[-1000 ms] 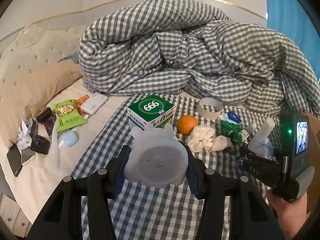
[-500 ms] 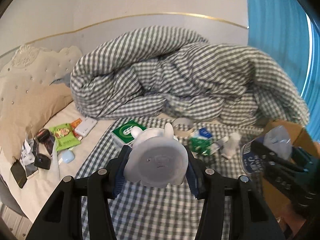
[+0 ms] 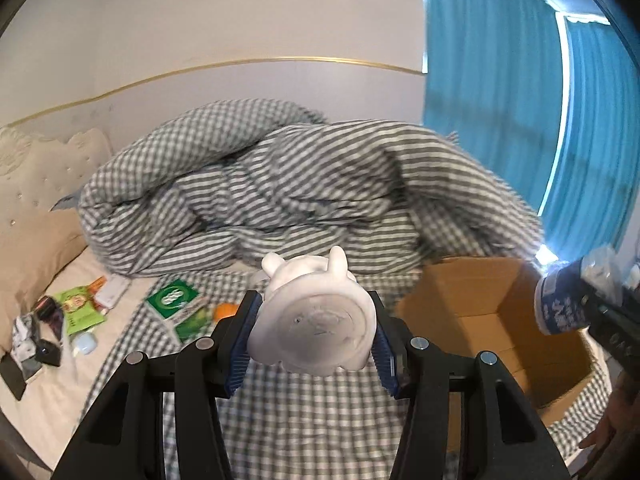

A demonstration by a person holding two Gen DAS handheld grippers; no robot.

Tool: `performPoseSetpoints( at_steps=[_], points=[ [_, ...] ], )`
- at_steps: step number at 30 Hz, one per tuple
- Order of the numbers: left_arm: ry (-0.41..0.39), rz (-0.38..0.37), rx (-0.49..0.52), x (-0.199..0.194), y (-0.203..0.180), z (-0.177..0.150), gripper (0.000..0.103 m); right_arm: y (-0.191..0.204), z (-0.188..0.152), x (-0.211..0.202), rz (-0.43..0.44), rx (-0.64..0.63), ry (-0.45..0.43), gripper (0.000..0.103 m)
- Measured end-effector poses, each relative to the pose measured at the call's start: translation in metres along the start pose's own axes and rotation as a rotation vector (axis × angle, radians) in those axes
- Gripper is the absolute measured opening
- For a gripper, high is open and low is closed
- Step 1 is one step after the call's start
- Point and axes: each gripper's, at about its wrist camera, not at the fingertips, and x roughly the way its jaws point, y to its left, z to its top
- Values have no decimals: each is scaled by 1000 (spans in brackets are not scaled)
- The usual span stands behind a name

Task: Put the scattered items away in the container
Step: 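Open the right tool over the box while the left tool holds the bear above it, then open the left tool to drop the white bear figurine into the box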

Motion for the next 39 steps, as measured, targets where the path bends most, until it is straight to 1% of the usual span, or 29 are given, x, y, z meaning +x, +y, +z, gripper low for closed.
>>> performPoseSetpoints(
  at_steps=[3,6,7,8,9,10,13,17,21,26,29,32,34,35,36,37,38,39],
  points=[
    [-5,-26,25,-2,-22,1,53,-27,-11,10,-35,24,40,63],
    [-4,-51,50,-2,-43,1,53,-42,-19,21,-45,39,91,63],
    [-3,-58,54,-2,-47,0,53,-46,-21,22,-50,48,93,65],
    [-2,-64,59,-1,-52,0,53,-51,-23,20,-58,57,85,69],
    [1,-72,62,0,-58,1,53,-56,-24,17,-66,64,70,86],
    [3,-80,63,1,-62,1,53,-59,-24,13,-69,70,54,95],
    [6,-109,76,4,-77,1,53,-67,-21,4,-72,76,22,95],
    [14,-150,93,9,-99,3,53,-82,-15,-10,-106,87,-22,96],
    [29,-212,119,18,-130,4,53,-100,-14,-21,-136,100,-35,99],
    [68,-301,161,34,-177,1,53,-121,-14,-31,-160,125,-40,99],
    [83,-343,184,42,-199,-1,53,-129,-15,-36,-173,130,-50,99],
    [84,-365,202,47,-217,-1,53,-136,-15,-42,-187,136,-68,99],
    [82,-359,218,50,-226,-1,55,-139,-14,-45,-199,138,-76,100],
    [82,-363,224,52,-229,-1,64,-140,-14,-46,-202,139,-77,100],
    [80,-364,225,51,-230,0,82,-141,-14,-46,-204,142,-79,101],
    [70,-361,223,51,-230,1,89,-141,-14,-45,-205,146,-81,101],
    [54,-362,216,51,-229,3,94,-142,-13,-43,-204,147,-81,102],
    [25,-372,204,48,-224,5,94,-142,-13,-43,-201,147,-80,102]
  ],
)
